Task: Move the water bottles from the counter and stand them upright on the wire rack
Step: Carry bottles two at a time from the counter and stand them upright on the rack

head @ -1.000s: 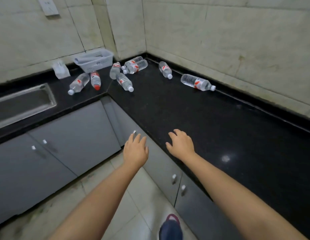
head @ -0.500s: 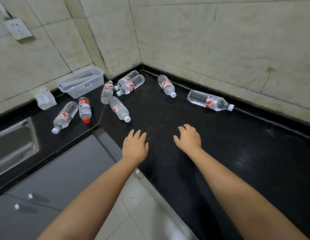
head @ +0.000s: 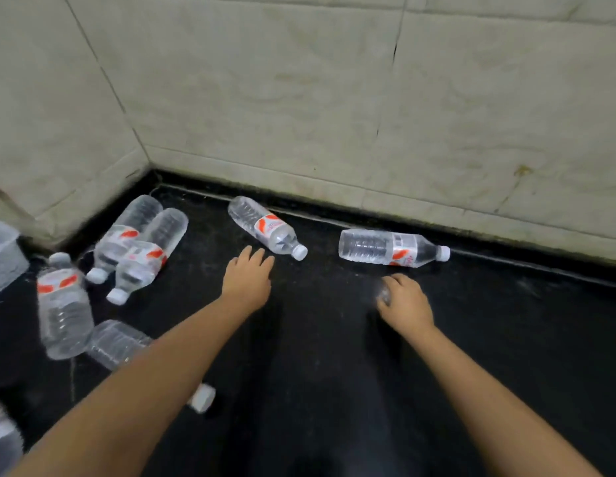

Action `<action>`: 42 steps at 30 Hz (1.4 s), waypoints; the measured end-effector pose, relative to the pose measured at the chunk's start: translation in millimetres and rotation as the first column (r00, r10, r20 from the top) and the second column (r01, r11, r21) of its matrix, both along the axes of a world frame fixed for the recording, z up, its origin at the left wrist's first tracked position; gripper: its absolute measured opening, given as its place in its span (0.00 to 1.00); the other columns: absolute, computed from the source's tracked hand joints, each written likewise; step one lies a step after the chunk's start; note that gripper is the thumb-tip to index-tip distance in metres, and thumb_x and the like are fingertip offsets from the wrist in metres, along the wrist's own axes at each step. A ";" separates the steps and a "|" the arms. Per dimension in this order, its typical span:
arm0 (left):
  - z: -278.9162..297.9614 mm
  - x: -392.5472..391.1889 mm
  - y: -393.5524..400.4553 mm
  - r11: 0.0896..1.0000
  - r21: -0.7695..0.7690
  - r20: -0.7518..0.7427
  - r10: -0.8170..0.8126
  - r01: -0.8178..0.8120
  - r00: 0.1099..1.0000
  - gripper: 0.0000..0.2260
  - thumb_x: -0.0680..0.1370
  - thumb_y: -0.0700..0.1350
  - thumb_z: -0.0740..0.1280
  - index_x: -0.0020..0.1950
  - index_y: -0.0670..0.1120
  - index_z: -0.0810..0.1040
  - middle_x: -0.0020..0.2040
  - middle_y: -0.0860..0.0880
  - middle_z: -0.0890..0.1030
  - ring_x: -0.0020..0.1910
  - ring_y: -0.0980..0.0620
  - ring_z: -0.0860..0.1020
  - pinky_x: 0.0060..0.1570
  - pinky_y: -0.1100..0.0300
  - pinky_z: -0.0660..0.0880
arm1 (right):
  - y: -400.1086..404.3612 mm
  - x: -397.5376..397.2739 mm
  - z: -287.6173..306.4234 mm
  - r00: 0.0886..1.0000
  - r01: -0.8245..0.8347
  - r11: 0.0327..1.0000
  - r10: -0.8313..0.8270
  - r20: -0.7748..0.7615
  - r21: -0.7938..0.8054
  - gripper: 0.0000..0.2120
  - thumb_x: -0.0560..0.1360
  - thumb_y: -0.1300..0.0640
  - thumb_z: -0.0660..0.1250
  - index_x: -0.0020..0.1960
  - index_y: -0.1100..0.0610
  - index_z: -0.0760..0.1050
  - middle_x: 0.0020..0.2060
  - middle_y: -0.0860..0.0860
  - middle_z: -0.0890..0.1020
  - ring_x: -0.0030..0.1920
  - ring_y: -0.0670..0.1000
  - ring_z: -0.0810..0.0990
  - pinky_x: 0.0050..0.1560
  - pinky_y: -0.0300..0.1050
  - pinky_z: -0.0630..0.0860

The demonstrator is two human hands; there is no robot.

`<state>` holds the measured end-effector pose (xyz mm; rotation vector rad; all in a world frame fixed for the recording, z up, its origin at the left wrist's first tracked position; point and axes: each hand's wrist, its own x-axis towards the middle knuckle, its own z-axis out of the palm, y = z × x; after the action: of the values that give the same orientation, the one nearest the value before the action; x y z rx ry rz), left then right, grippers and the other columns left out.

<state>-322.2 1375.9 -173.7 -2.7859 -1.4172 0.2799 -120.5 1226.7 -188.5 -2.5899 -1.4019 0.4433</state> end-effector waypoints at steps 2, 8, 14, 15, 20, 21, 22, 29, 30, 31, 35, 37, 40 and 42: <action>-7.5 2.9 32.1 0.998 0.030 -0.003 -0.060 0.060 0.998 0.24 0.78 0.43 0.61 0.73 0.47 0.59 0.75 0.47 0.60 0.75 0.46 0.56 0.71 0.52 0.60 | 25.4 -0.3 -0.8 0.999 -0.004 1.000 0.004 0.047 -0.014 0.22 0.75 0.58 0.62 0.69 0.60 0.65 0.67 0.57 0.69 0.67 0.58 0.67 0.64 0.49 0.68; -21.3 39.6 107.8 0.974 0.038 -0.052 -0.219 0.221 0.974 0.22 0.80 0.40 0.56 0.73 0.44 0.56 0.74 0.45 0.60 0.73 0.47 0.59 0.69 0.55 0.61 | 109.1 26.6 -6.7 0.981 -0.026 0.998 0.037 0.188 -0.065 0.30 0.72 0.65 0.62 0.71 0.59 0.58 0.70 0.56 0.64 0.70 0.56 0.62 0.68 0.48 0.62; -29.8 70.3 152.5 0.916 -0.045 -0.314 -0.391 0.398 0.865 0.28 0.80 0.44 0.59 0.76 0.44 0.49 0.77 0.47 0.52 0.77 0.47 0.49 0.74 0.52 0.54 | 142.8 44.9 -23.9 0.976 -0.073 0.978 0.110 0.186 -0.196 0.32 0.71 0.59 0.66 0.72 0.53 0.57 0.70 0.54 0.65 0.71 0.55 0.61 0.72 0.53 0.54; -27.5 73.6 156.9 0.903 -0.055 -0.345 -0.418 0.427 0.840 0.29 0.79 0.47 0.61 0.75 0.44 0.51 0.76 0.46 0.55 0.76 0.47 0.51 0.73 0.53 0.54 | 141.2 44.5 -24.1 0.971 -0.094 0.979 0.130 0.200 -0.183 0.30 0.71 0.59 0.66 0.71 0.53 0.60 0.68 0.54 0.67 0.69 0.56 0.64 0.71 0.51 0.56; -16.5 78.2 146.1 0.888 -0.101 -0.373 -0.451 0.448 0.811 0.27 0.73 0.51 0.68 0.67 0.43 0.62 0.66 0.44 0.69 0.66 0.45 0.69 0.63 0.55 0.67 | 85.1 27.0 -19.1 0.899 -0.423 0.903 0.428 0.091 -0.067 0.22 0.65 0.64 0.70 0.59 0.58 0.75 0.54 0.57 0.80 0.56 0.59 0.76 0.61 0.52 0.66; -15.9 77.9 136.2 0.909 -0.124 -0.359 -0.414 0.397 0.837 0.28 0.73 0.51 0.68 0.68 0.42 0.62 0.67 0.43 0.69 0.66 0.45 0.68 0.62 0.55 0.68 | 65.7 19.7 -18.6 0.866 -0.490 0.870 0.492 0.088 -0.047 0.22 0.61 0.65 0.72 0.55 0.59 0.77 0.50 0.57 0.82 0.52 0.60 0.78 0.60 0.54 0.68; -16.3 77.5 124.0 0.933 -0.151 -0.329 -0.359 0.327 0.873 0.29 0.73 0.52 0.68 0.68 0.41 0.62 0.67 0.42 0.68 0.66 0.44 0.68 0.63 0.53 0.68 | 44.8 11.3 -18.4 0.841 -0.531 0.847 0.530 0.105 -0.023 0.23 0.58 0.65 0.74 0.52 0.58 0.79 0.47 0.55 0.83 0.49 0.59 0.81 0.57 0.56 0.72; -30.4 66.1 11.4 0.962 -0.214 0.024 -0.170 0.171 0.985 0.31 0.72 0.63 0.65 0.61 0.38 0.69 0.61 0.40 0.74 0.60 0.41 0.72 0.57 0.52 0.71 | -72.8 -46.3 -10.6 0.857 -0.498 0.862 0.473 -0.207 -0.094 0.29 0.60 0.68 0.70 0.61 0.54 0.76 0.59 0.51 0.78 0.66 0.55 0.71 0.71 0.57 0.49; -32.2 65.9 -5.2 0.960 -0.200 0.017 -0.195 0.195 0.981 0.31 0.72 0.63 0.63 0.61 0.38 0.68 0.61 0.40 0.74 0.60 0.42 0.73 0.56 0.52 0.72 | -79.8 -49.5 -4.4 0.870 -0.448 0.889 0.411 -0.273 -0.088 0.27 0.63 0.68 0.67 0.61 0.54 0.75 0.62 0.51 0.77 0.68 0.53 0.67 0.73 0.52 0.43; -33.9 65.8 -20.1 0.958 -0.182 0.001 -0.227 0.223 0.974 0.32 0.73 0.64 0.62 0.62 0.38 0.67 0.61 0.40 0.73 0.60 0.42 0.73 0.56 0.52 0.72 | -84.2 -53.3 -0.6 0.880 -0.381 0.921 0.335 -0.335 -0.080 0.24 0.65 0.68 0.65 0.61 0.56 0.76 0.62 0.52 0.77 0.69 0.52 0.67 0.73 0.45 0.41; -38.4 64.4 -49.5 0.952 -0.123 0.014 -0.281 0.280 0.960 0.32 0.74 0.63 0.60 0.63 0.37 0.65 0.61 0.40 0.72 0.59 0.43 0.73 0.54 0.52 0.72 | -75.0 -63.9 -4.9 0.961 0.242 0.960 -0.216 -0.176 0.142 0.21 0.69 0.51 0.61 0.58 0.60 0.77 0.61 0.58 0.76 0.63 0.61 0.72 0.66 0.53 0.68; -39.1 59.6 -50.4 0.960 -0.135 0.090 -0.236 0.247 0.968 0.30 0.74 0.62 0.61 0.62 0.38 0.66 0.60 0.40 0.73 0.59 0.42 0.73 0.54 0.51 0.72 | -55.4 -67.8 -7.7 0.822 0.554 0.832 -0.549 -0.155 -0.010 0.26 0.71 0.46 0.66 0.66 0.53 0.68 0.66 0.58 0.67 0.66 0.61 0.65 0.64 0.55 0.67; -37.5 54.2 -47.9 0.958 -0.227 0.235 -0.123 0.178 0.964 0.28 0.72 0.60 0.65 0.60 0.39 0.68 0.59 0.40 0.74 0.58 0.40 0.73 0.54 0.50 0.71 | -23.7 -73.5 -8.2 0.671 0.707 0.700 -0.710 -0.214 -0.104 0.31 0.70 0.47 0.68 0.67 0.52 0.60 0.63 0.60 0.64 0.64 0.62 0.66 0.62 0.56 0.68; -37.1 52.0 -46.9 0.949 -0.259 0.251 -0.115 0.181 0.961 0.27 0.72 0.59 0.65 0.61 0.40 0.68 0.59 0.40 0.74 0.58 0.41 0.73 0.54 0.50 0.71 | -13.0 -72.2 -11.3 0.611 0.769 0.631 -0.773 -0.174 -0.102 0.32 0.70 0.48 0.68 0.68 0.55 0.57 0.63 0.61 0.64 0.64 0.62 0.65 0.61 0.56 0.68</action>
<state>-270.2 1329.0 -210.8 -3.2340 -1.2839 0.1658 -192.7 1213.6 -199.8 -2.7316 -0.1110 0.5359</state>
